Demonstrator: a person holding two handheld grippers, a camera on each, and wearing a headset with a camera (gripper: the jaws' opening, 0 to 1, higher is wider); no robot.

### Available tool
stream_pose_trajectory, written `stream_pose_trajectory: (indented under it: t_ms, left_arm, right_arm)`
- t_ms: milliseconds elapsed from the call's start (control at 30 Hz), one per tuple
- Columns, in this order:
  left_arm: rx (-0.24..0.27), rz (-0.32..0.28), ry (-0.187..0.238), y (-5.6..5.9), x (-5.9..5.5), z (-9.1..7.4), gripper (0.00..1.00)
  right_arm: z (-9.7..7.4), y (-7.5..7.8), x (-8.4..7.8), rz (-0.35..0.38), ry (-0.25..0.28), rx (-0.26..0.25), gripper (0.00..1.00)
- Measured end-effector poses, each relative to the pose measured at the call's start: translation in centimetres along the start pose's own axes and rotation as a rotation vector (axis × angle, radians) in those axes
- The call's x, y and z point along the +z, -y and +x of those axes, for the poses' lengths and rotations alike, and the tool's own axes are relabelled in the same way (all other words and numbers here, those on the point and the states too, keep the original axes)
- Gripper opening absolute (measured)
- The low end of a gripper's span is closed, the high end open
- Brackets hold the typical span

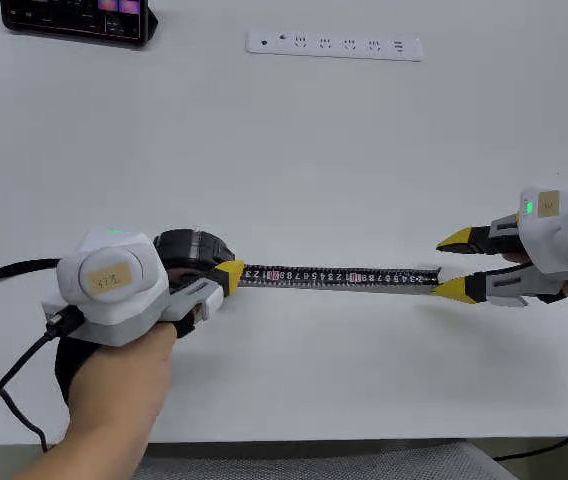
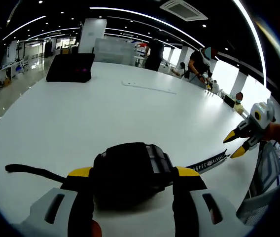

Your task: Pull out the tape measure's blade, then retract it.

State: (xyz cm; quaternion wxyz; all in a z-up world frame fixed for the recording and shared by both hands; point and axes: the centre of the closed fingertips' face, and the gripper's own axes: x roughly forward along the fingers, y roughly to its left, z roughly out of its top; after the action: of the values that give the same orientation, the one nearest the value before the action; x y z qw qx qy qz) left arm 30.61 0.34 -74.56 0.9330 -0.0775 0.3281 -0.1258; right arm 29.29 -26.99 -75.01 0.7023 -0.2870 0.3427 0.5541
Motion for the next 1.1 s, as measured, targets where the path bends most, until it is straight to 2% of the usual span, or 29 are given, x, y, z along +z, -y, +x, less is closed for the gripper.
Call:
stream_pose_trajectory:
  t_ms: [333, 600, 1100]
  left_arm:
    - [-0.001, 0.002, 0.004, 0.0, -0.1, 0.2, 0.60]
    - [-0.007, -0.002, 0.005, -0.1, -0.1, 0.2, 0.60]
    - [-0.008, -0.014, 0.003, -0.2, -0.1, 0.3, 0.60]
  right_arm:
    - [0.0, -0.1, -0.1, -0.018, -0.026, 0.027, 0.26]
    - [0.7, -0.7, -0.5, -0.045, -0.070, 0.075, 0.22]
    - [1.2, -0.8, -1.2, -0.098, -0.119, 0.091, 0.16]
